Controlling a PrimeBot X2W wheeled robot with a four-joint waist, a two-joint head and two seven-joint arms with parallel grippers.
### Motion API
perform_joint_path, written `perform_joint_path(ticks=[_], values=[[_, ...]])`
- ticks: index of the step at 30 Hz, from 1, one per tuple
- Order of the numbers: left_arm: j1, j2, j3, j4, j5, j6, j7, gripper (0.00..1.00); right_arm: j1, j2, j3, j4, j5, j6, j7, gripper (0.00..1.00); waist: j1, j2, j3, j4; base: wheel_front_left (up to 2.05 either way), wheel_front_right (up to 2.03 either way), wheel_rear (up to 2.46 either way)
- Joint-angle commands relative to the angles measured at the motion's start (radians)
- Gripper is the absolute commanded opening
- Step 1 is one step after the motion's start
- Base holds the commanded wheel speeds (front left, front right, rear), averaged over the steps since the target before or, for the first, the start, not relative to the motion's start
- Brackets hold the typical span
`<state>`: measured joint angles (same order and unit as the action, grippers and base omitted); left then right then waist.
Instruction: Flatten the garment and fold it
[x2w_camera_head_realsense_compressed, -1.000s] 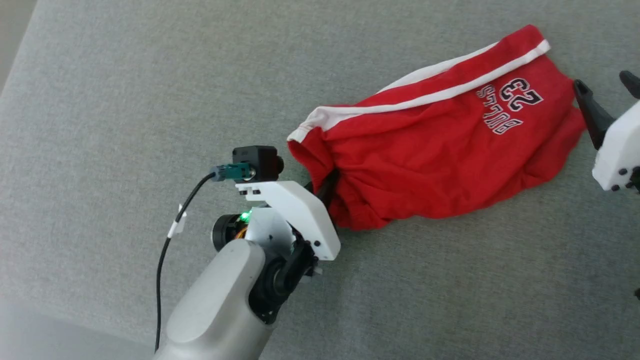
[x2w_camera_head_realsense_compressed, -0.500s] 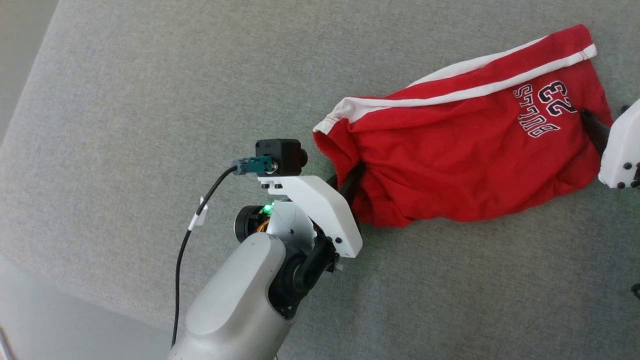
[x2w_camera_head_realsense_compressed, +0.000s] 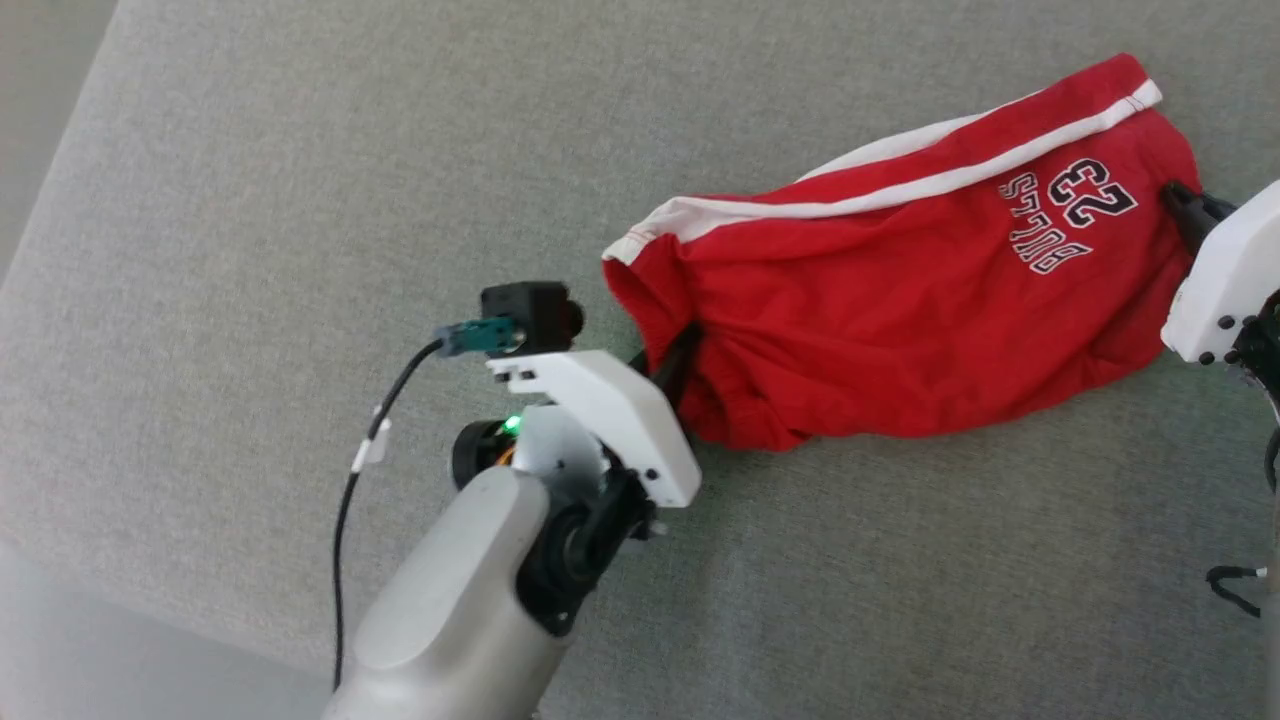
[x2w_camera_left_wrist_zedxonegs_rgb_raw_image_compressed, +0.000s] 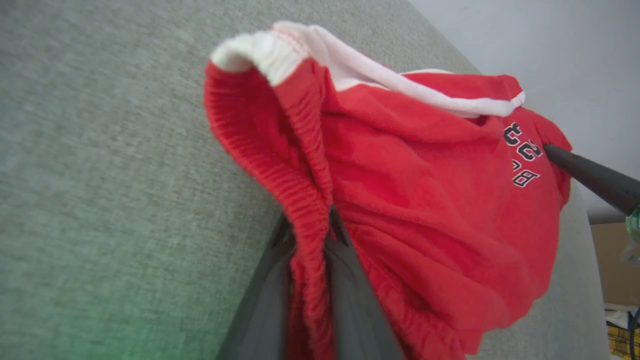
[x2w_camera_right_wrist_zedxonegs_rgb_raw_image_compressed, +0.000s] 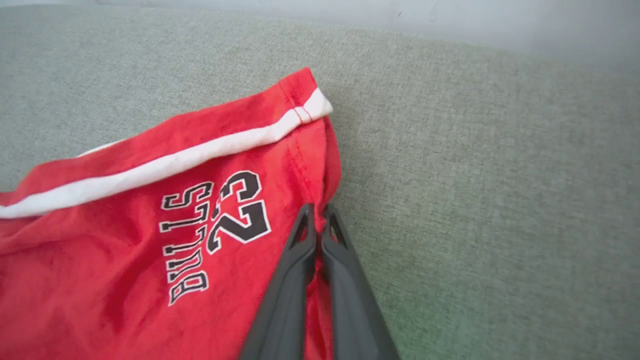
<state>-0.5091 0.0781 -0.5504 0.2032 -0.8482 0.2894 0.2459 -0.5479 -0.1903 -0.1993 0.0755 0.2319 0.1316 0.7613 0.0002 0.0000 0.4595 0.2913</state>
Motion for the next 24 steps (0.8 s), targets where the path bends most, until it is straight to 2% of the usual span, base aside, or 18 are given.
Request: perform_joint_path(ticks=[1, 9, 18, 24], values=[[0.034, 0.026, 0.013, 0.013, -0.006, 0.006, -0.004, 0.00, 0.012, 0.003, -0.005, -0.005, 0.011, -0.001, -0.023, 0.00, -0.0002, 0.0000, -0.035, -0.024, 0.00, 0.00, 0.00], [0.106, 0.083, 0.041, -0.063, -0.025, 0.017, 0.003, 0.00, 0.142, 0.032, -0.020, -0.058, 0.059, -0.001, -0.079, 0.00, -0.0002, 0.0000, -0.134, -0.101, 0.00, 0.00, 0.00], [0.242, 0.153, 0.044, -0.194, -0.044, 0.042, 0.032, 0.00, 0.390, 0.120, -0.069, -0.206, 0.133, -0.001, -0.119, 0.00, -0.0002, 0.0000, -0.210, -0.201, 0.00, 0.00, 0.00], [0.337, 0.204, 0.054, -0.298, -0.064, 0.069, 0.064, 0.00, 0.539, 0.139, -0.103, -0.299, 0.200, -0.001, -0.132, 0.00, -0.0002, 0.0000, -0.233, -0.255, 0.00, 0.00, 0.00]])
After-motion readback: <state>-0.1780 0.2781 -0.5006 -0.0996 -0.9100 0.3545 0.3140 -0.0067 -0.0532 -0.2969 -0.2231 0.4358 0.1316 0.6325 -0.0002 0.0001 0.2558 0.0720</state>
